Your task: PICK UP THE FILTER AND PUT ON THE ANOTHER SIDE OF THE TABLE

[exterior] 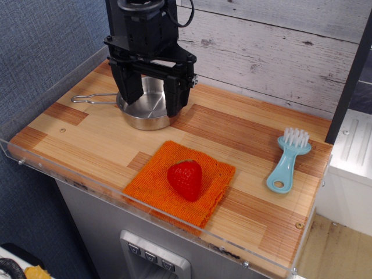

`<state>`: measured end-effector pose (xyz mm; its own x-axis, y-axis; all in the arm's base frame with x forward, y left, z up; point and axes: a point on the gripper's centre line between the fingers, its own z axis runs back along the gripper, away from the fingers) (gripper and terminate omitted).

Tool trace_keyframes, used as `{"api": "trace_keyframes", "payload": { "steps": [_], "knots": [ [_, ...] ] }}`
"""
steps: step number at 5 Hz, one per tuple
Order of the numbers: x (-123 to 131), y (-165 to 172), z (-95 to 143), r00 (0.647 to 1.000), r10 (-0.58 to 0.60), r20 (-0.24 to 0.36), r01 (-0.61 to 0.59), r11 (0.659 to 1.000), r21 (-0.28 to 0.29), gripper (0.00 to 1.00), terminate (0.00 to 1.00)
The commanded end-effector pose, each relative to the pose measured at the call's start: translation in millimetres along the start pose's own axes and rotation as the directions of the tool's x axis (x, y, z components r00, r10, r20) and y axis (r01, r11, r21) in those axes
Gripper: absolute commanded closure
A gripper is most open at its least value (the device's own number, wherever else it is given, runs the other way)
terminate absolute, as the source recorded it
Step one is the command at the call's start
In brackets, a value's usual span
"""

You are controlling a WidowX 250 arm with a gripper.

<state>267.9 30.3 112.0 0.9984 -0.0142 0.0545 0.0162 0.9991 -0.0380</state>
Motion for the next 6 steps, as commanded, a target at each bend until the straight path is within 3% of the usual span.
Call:
{"api": "trace_keyframes", "payload": {
  "steps": [1,2,3,4,5,6],
  "knots": [
    [0.0,0.0,0.0,1.000,0.000,0.000,0.000,1.000,0.000,0.00,0.00],
    [20.5,-39.2,-6.6,0.998,-0.070,-0.001,0.070,0.997,0.020,0.00,0.00],
    [40.3,-74.6,-6.8,0.993,-0.113,0.033,0.113,0.994,-0.008,0.00,0.00],
    [51.0,-98.6,-13.4,0.991,-0.126,0.043,0.126,0.992,0.016,0.00,0.00],
    [56.2,-110.4,-32.6,0.990,-0.121,0.069,0.116,0.991,0.067,0.00,0.00],
    [58.5,-116.5,-47.7,0.992,-0.103,0.067,0.098,0.992,0.081,0.00,0.00]
  ]
}}
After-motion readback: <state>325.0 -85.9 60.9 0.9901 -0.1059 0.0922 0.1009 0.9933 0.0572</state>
